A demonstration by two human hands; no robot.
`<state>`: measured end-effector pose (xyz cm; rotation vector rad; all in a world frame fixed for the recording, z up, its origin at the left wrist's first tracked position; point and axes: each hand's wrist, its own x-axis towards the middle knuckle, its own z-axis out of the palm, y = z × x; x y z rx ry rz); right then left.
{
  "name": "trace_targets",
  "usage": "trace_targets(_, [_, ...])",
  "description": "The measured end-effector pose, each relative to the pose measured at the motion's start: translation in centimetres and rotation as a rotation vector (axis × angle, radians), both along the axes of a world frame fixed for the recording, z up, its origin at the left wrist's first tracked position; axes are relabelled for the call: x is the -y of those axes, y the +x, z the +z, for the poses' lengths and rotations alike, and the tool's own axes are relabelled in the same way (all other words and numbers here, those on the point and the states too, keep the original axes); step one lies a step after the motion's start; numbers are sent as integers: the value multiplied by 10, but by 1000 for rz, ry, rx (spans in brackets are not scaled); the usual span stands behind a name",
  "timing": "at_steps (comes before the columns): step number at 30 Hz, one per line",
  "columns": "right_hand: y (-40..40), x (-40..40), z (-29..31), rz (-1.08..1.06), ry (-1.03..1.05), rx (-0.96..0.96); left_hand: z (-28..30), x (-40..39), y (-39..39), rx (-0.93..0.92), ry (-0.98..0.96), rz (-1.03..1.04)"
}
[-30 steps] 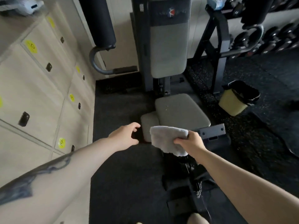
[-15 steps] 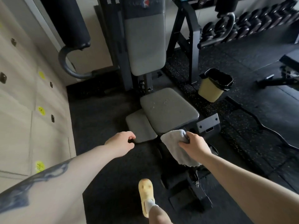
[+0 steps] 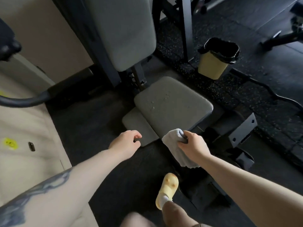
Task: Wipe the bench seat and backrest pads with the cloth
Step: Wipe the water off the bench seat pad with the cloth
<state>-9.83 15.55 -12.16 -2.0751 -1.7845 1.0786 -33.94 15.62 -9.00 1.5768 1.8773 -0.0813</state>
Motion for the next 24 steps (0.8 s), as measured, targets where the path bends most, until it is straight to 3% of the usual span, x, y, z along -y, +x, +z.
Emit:
trace_targets(4, [-13, -27, -9, -144, -19, -50, -22, -26, -7, 36, 1, 34])
trace_targets(7, [-19, -61, -4, -360, 226, -148, -41, -48, -13, 69, -5, 66])
trace_targets(9, [-22, -90, -11, -337, 481, -75, -59, -68, -14, 84, 17, 114])
trace_targets(11, [-24, -110, -34, -262, 598, 50, -76, -85, -12, 90, 13, 134])
trace_targets(13, [-24, -122, -66, -227, 466, 170, -97, -101, -9, 120, -11, 126])
trace_targets(15, [-34, -123, -99, -143, 180, 366, -117, -114, -6, 154, -35, 109])
trace_targets(17, [-52, -113, -128, -54, -23, 375, -134, -121, -5, 171, -50, 100])
trace_targets(21, [-88, -65, -154, 315, -27, 233, -160, -123, -18, 175, -91, 96])
trace_targets(24, [-67, -39, -154, 341, -7, 264, -168, -118, -29, 183, -136, 88])
